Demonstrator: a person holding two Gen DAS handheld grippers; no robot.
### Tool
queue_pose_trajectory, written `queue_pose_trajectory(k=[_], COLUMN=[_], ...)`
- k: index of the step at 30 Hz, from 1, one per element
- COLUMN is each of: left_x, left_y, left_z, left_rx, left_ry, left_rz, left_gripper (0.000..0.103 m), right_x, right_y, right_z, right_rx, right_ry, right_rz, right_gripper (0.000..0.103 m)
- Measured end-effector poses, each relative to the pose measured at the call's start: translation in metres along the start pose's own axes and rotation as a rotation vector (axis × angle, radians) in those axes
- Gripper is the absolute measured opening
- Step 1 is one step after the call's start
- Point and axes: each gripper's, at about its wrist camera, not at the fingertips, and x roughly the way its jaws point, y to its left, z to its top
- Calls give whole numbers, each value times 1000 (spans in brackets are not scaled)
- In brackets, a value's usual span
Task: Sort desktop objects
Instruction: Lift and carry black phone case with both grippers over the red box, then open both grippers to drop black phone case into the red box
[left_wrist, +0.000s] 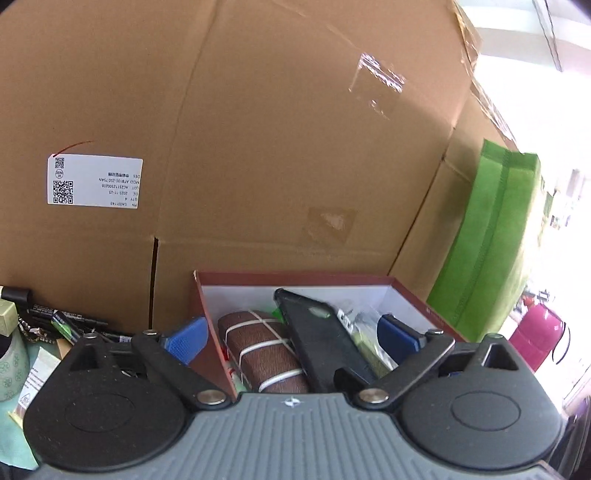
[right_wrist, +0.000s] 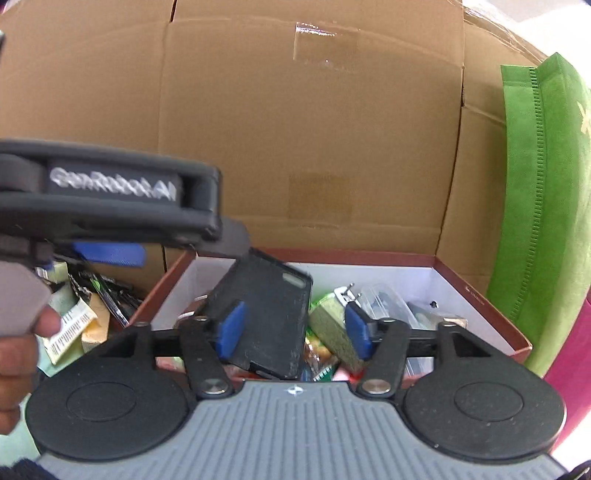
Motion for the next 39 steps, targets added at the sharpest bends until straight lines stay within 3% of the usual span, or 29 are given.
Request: queue_pose_trajectory(k=[3, 11, 27, 32, 39], left_x=[-2, -15, -67, -89, -124], left_y=[-1, -3, 14, 34, 61], left_z=[-2, -8, -33, -50, -69], left_rx=[9, -8, -95, -129, -119], left_ry=[21, 27, 62, 96, 83], left_rz=[9, 10, -28, -10, 66], left_gripper=[101, 101, 101, 101, 101], right_x=[-4, -23, -70, -82, -90], right_y=[1, 2, 37, 66, 108], right_z=[-2, 5, 5, -5, -17], right_rx=[12, 14, -25, -54, -91], right_ry=[-10, -24, -55, -41, -13], right_rz=[-23, -48, 21, 97, 199], right_gripper=[86, 93, 93, 93, 93])
